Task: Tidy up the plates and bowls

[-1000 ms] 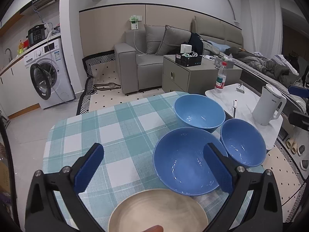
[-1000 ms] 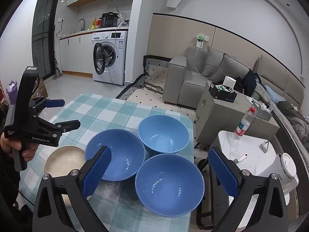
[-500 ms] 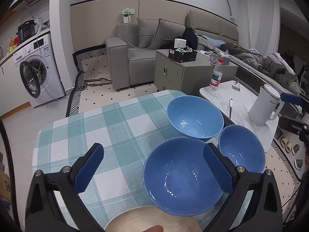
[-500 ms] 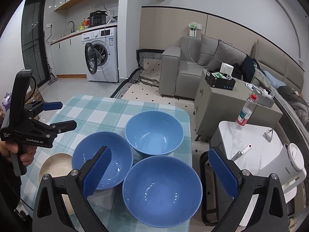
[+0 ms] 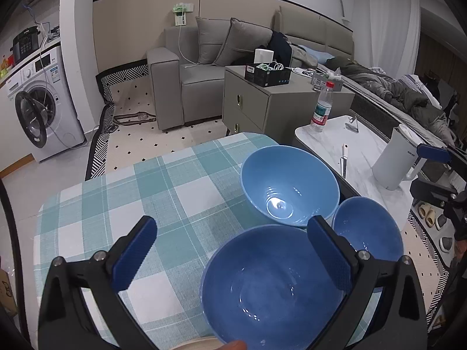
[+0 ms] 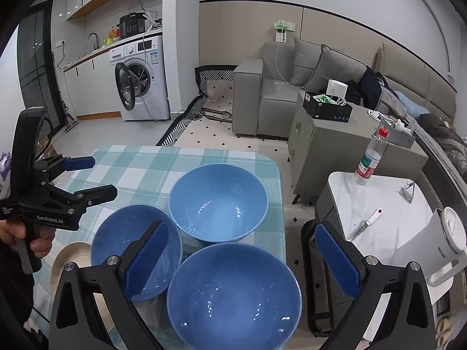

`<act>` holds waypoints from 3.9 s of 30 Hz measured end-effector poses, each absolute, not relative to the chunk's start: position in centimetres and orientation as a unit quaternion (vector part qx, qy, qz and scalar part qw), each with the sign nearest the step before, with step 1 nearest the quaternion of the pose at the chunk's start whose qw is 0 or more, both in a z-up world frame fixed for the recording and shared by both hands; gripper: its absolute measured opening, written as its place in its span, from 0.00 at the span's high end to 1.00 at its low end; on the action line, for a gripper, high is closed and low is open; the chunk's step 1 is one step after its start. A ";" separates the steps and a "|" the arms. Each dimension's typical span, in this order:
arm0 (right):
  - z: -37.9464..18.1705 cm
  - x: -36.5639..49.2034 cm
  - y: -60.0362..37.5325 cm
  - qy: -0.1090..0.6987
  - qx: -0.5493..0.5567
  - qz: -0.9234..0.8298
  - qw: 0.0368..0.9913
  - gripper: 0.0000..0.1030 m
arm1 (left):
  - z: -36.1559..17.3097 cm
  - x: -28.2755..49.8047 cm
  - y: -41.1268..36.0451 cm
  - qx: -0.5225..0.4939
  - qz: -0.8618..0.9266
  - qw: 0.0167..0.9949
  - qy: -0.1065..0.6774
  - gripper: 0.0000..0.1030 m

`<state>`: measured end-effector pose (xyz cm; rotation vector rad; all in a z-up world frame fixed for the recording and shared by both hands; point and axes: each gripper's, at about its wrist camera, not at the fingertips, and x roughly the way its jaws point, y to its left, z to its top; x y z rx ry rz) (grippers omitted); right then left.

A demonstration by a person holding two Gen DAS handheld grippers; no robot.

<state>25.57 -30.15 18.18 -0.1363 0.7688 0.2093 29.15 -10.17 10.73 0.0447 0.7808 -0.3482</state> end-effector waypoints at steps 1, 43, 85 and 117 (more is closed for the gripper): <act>18.1 25.8 -30.2 0.375 -0.065 0.101 0.919 0.01 | 10.7 29.4 -10.2 0.021 -0.169 0.909 0.380 0.00; 9.9 34.3 -30.0 0.447 -0.031 0.090 0.889 0.01 | 4.7 36.0 -13.0 0.047 -0.155 0.879 0.449 0.00; 4.2 37.9 -30.4 0.502 -0.022 0.103 0.859 0.53 | 2.8 37.7 -16.9 0.049 -0.222 0.849 0.477 0.74; 5.3 37.1 -29.7 0.474 -0.037 0.096 0.874 0.66 | 3.4 37.6 -16.7 0.050 -0.213 0.859 0.463 0.75</act>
